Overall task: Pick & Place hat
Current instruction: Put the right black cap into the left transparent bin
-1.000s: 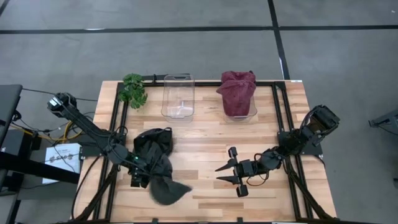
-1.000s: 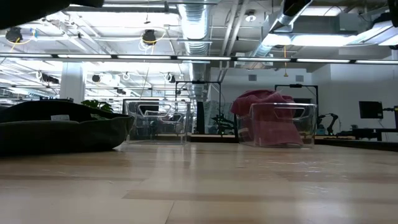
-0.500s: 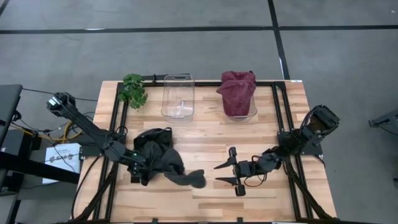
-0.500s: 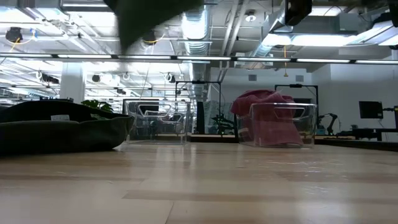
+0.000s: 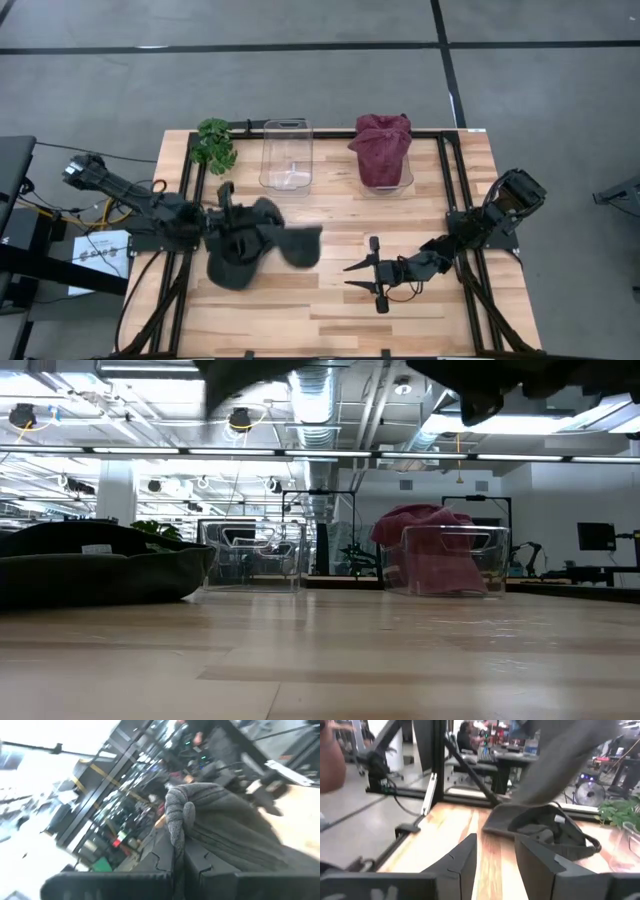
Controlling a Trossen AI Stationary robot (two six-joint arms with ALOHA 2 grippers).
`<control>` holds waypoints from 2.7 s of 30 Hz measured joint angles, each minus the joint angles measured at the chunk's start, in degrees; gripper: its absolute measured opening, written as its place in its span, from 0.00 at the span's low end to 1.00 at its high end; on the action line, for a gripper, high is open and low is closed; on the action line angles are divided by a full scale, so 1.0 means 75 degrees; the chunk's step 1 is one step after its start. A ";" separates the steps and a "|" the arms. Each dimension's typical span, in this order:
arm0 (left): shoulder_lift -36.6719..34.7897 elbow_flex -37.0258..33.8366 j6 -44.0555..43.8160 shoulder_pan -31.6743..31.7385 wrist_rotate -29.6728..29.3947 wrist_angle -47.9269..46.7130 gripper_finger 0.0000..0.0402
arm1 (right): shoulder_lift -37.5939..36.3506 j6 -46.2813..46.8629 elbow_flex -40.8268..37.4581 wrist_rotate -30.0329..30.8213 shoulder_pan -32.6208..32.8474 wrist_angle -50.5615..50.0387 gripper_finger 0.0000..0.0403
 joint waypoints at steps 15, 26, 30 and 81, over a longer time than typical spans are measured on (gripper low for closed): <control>-0.0204 0.0023 -0.1253 0.3356 0.2087 -0.0483 0.03 | 0.0000 0.1260 0.0000 -0.0028 -0.0827 -0.1842 0.18; 0.0183 0.0954 -0.2319 0.5871 0.3669 -0.0834 0.03 | 0.0000 0.1379 0.0000 -0.0048 -0.1287 -0.2393 0.02; 0.0548 0.1398 -0.2677 0.6722 0.4136 -0.1100 0.03 | 0.0000 0.1393 0.0000 -0.0049 -0.1447 -0.2531 0.00; 0.4209 0.2731 -0.1208 1.1015 0.8381 -0.2835 0.03 | 0.0000 0.1397 -0.0003 0.0345 -0.1649 -0.2647 0.00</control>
